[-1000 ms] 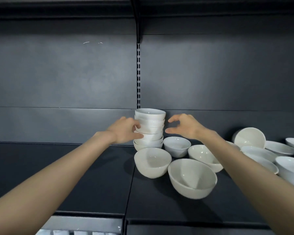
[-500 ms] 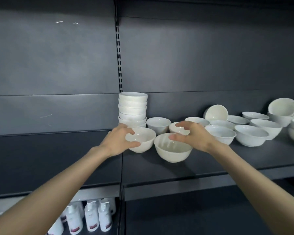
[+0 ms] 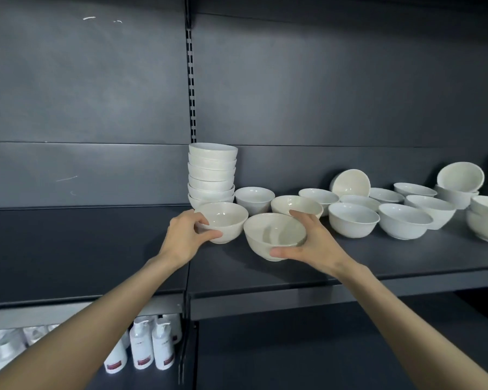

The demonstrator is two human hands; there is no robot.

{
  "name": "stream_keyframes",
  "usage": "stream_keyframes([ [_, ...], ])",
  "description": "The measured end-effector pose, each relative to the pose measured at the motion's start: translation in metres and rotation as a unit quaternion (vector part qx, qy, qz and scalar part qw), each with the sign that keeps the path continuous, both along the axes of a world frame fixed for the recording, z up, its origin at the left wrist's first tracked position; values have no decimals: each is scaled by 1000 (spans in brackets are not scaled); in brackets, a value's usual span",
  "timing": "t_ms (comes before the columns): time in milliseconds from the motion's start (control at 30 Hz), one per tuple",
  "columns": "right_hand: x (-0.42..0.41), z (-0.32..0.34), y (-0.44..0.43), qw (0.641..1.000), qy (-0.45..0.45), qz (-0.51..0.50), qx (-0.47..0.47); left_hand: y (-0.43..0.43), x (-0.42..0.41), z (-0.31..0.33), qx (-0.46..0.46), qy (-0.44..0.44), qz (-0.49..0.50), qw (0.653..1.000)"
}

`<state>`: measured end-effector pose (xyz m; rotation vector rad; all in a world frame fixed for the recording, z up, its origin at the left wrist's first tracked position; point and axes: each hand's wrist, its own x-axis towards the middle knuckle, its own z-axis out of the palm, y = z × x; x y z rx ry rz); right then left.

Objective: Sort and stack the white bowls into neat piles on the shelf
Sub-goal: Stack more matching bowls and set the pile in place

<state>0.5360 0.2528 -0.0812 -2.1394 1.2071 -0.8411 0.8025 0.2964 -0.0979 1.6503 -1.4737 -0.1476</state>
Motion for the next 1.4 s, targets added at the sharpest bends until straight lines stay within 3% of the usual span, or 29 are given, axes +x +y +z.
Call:
stream_keyframes([
  [467, 4, -19, 0, 989, -143, -4, 31, 23, -5, 25, -88, 51, 9, 995],
  [800, 9, -26, -6, 984, -173, 16, 45, 17, -40, 39, -72, 175, -124, 974],
  [1400, 9, -34, -19, 980, -187, 21, 71, 3, -57, 19, -35, 123, -162, 978],
])
